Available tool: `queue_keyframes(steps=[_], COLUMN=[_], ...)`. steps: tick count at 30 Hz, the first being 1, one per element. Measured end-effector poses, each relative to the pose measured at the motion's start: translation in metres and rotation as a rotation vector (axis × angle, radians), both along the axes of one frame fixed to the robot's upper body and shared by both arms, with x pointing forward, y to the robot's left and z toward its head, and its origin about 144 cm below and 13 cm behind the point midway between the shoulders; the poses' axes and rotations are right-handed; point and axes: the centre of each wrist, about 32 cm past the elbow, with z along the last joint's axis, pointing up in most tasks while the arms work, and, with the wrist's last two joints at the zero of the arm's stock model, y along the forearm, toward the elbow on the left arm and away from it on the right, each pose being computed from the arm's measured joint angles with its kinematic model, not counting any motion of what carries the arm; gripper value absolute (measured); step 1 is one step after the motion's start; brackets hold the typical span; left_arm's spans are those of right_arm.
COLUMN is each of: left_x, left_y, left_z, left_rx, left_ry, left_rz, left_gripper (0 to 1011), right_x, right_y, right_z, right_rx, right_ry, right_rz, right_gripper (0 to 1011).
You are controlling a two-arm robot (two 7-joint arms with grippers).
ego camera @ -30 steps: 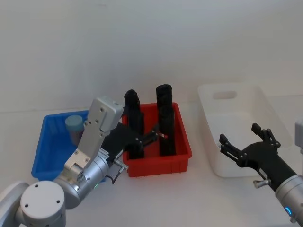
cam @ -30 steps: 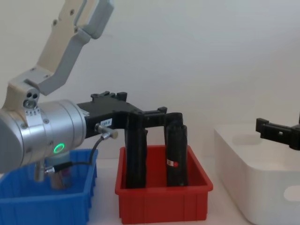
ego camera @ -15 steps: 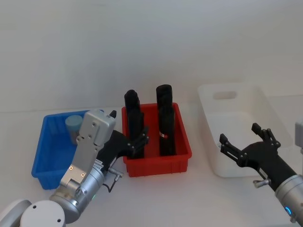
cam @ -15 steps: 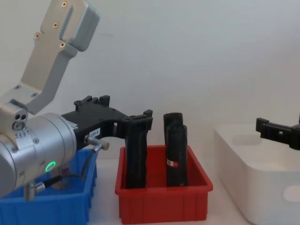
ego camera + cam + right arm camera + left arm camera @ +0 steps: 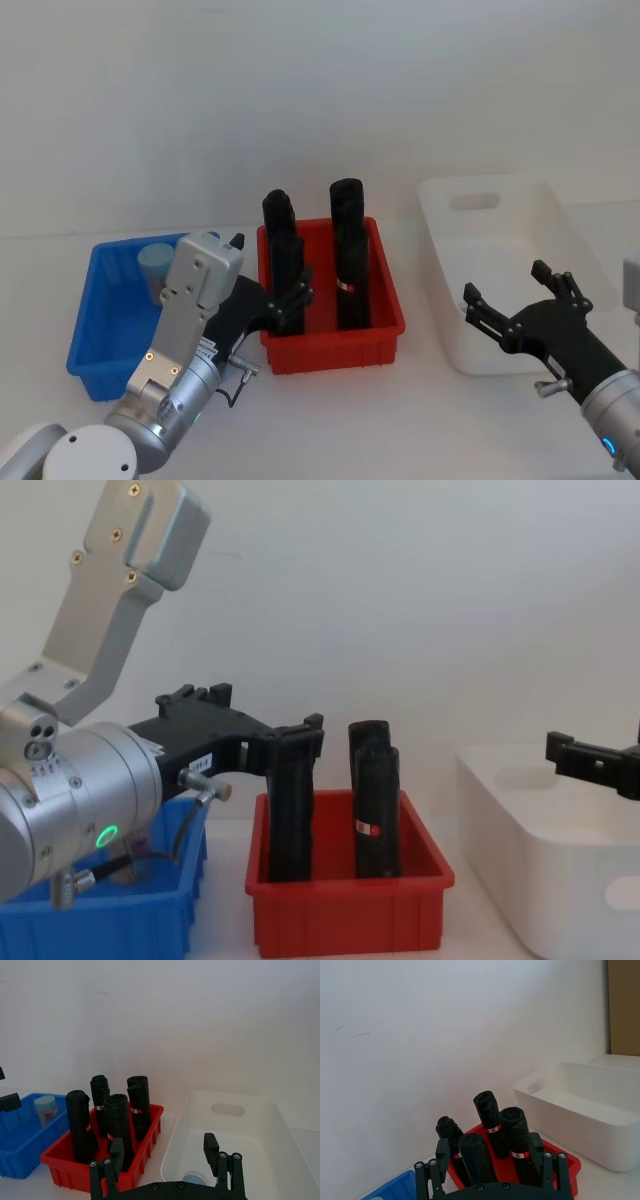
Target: Pick the cotton swabs from the blue box and place them into the white box.
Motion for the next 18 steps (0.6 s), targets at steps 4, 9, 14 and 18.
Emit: queue_keyframes(steps=[4, 9, 14, 18], left_x=[0.0001, 0.0001, 0.0001, 0.0001], left_y=[0.0001, 0.0001, 0.0001, 0.0001], left_z=[-0.0001, -0.0001, -0.0002, -0.0002], left_rx=[0.000, 0.000, 0.000, 0.000], left_ry=[0.000, 0.001, 0.001, 0.001], left_rz=[0.000, 0.000, 0.000, 0.000], left_gripper=[1004, 1004, 1004, 1004], right_x=[0.0000, 0.0000, 0.0001, 0.0016], right_y=[0.0000, 0.0000, -0.0001, -0.0003], right_z=[0.0000, 0.0000, -0.0001, -0.0003], right_rx=[0.000, 0.000, 0.000, 0.000], right_ry=[0.000, 0.000, 0.000, 0.000], right_rz=[0.000, 0.000, 0.000, 0.007], right_gripper=[1002, 1002, 1002, 1002])
